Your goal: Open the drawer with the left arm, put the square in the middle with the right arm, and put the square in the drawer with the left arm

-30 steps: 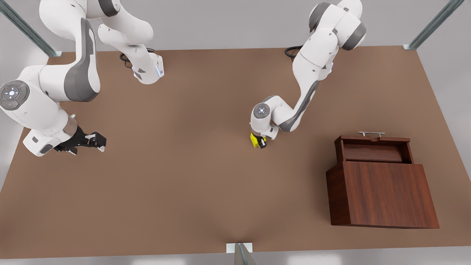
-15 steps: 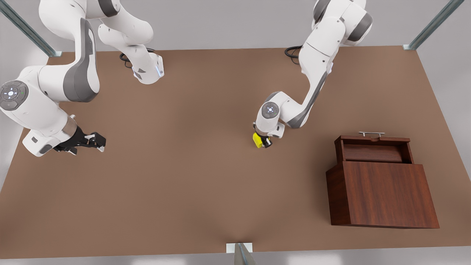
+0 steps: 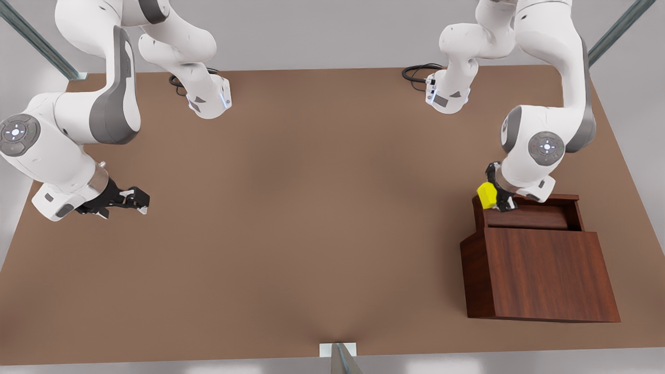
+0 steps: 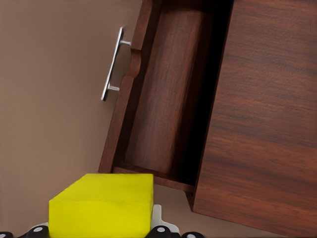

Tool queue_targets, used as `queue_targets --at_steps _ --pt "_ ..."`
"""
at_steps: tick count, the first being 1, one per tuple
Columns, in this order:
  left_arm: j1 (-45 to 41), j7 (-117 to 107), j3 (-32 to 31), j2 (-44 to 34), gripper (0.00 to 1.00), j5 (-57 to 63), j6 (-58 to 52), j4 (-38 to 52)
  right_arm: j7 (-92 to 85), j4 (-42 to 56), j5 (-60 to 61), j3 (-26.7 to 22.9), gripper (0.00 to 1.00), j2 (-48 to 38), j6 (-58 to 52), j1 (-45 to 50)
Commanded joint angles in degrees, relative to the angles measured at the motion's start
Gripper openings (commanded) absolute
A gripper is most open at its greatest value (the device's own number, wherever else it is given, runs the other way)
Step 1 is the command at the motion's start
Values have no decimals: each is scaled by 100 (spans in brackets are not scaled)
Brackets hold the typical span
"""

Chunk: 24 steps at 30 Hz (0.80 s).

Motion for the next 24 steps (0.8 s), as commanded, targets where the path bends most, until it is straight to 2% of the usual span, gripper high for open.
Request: queue_targets --at_steps 1,7,18,19,21,24 --pt "86 102 0 4 71 229 42 8 0 0 0 0 100 0 0 0" --pt "728 788 26 321 71 422 403 17 0 0 0 0 100 -9 0 0" --pt "825 1034 167 664 71 765 667 43 0 0 0 0 100 -1 0 0" --pt "816 1034 167 672 77 765 667 43 0 9 0 0 100 0 0 0" --pt "816 1043 167 699 99 879 667 43 0 0 0 0 100 0 0 0" --pt "825 1070 167 708 100 914 667 43 0 0 0 0 100 0 0 0"
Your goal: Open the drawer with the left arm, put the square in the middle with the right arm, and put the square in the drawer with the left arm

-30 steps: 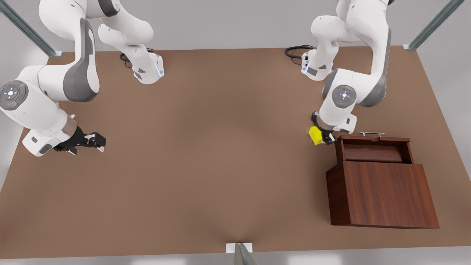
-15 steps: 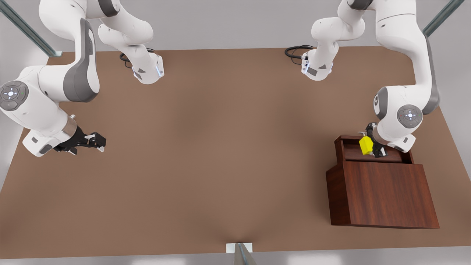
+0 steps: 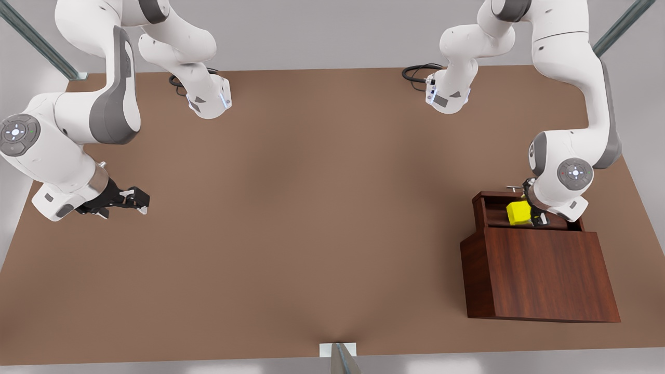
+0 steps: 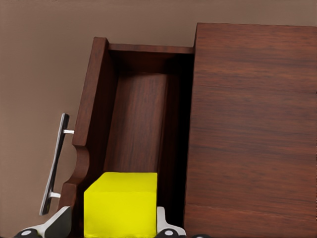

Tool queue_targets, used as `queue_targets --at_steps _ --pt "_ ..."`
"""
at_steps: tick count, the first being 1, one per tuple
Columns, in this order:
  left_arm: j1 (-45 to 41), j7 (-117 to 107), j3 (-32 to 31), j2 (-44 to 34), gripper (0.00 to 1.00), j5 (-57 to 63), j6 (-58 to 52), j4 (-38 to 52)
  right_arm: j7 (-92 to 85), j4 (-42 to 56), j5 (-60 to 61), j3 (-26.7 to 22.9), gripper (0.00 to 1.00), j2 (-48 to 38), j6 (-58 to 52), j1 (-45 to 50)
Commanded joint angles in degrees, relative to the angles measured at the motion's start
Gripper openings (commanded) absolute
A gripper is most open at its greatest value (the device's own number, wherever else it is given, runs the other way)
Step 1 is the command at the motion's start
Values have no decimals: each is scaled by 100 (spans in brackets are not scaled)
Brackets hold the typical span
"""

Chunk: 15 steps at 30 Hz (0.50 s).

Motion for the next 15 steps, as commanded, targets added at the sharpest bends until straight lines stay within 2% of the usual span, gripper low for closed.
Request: queue_targets --at_steps 1,3,4,7,9,11,15 --pt "4 0 0 0 100 119 0 0 0 0 0 0 100 0 0 0" --pt "-5 35 -9 -35 100 146 -35 26 0 0 0 0 100 0 0 0" --pt "-5 710 -52 -150 100 119 -631 447 0 0 0 0 100 0 0 0" --pt "-14 5104 -870 -71 100 -135 -2820 1863 0 0 0 0 100 0 0 0" --pt "-58 7671 -1204 -35 100 -768 -3576 2733 0 9 0 0 100 0 0 0" --pt "-488 8165 -1125 122 100 -1146 -3586 3304 0 9 0 0 100 0 0 0" --pt "-489 8165 -1107 272 100 -1094 -3612 3375 0 26 0 0 100 26 0 0"
